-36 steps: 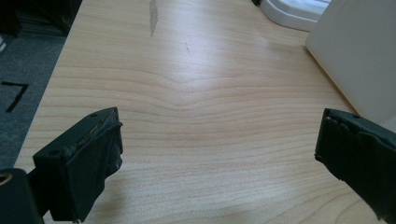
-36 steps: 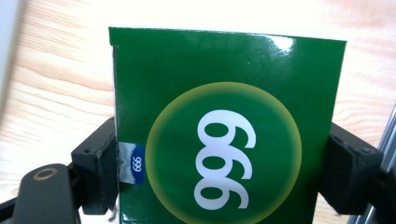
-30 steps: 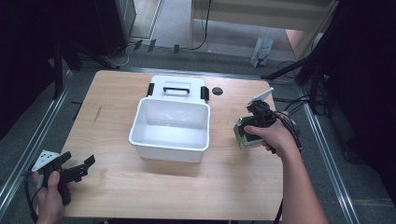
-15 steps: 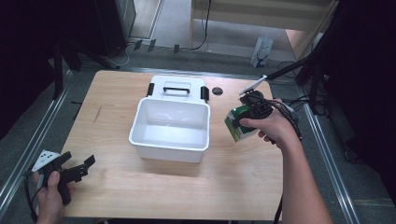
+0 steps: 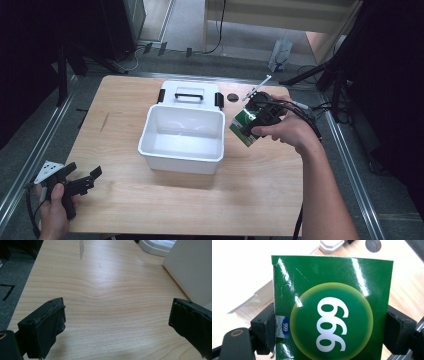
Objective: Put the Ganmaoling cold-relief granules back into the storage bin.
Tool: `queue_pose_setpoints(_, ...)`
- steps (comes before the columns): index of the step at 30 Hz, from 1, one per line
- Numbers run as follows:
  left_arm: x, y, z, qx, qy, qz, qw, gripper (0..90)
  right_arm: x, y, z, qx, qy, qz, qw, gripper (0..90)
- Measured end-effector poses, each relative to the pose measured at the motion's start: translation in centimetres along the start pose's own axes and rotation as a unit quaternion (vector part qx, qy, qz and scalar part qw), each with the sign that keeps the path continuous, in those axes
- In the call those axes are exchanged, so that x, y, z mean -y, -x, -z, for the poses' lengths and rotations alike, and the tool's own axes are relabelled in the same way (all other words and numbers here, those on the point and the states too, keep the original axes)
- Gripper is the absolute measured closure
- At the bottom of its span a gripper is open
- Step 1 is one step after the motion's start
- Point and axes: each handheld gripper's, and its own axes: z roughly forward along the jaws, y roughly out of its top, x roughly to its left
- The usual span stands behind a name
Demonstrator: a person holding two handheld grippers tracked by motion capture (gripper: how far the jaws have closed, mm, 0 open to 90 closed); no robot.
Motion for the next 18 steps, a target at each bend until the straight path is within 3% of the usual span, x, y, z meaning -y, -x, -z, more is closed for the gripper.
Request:
queue_pose_setpoints(5,0.0,0.0,0.0,-0.001,0.0,0.001,1.0,1.3,-1.1,-0.8,0.9,0.0,0.01,0.04,0.9992,16.4)
queue_pose_setpoints(18,0.0,0.0,0.0,0.0,0.0,0.001,1.0,1.3,-4.1,-3.6,2.0,-0.004,0.038,0.087,0.9955,16.4)
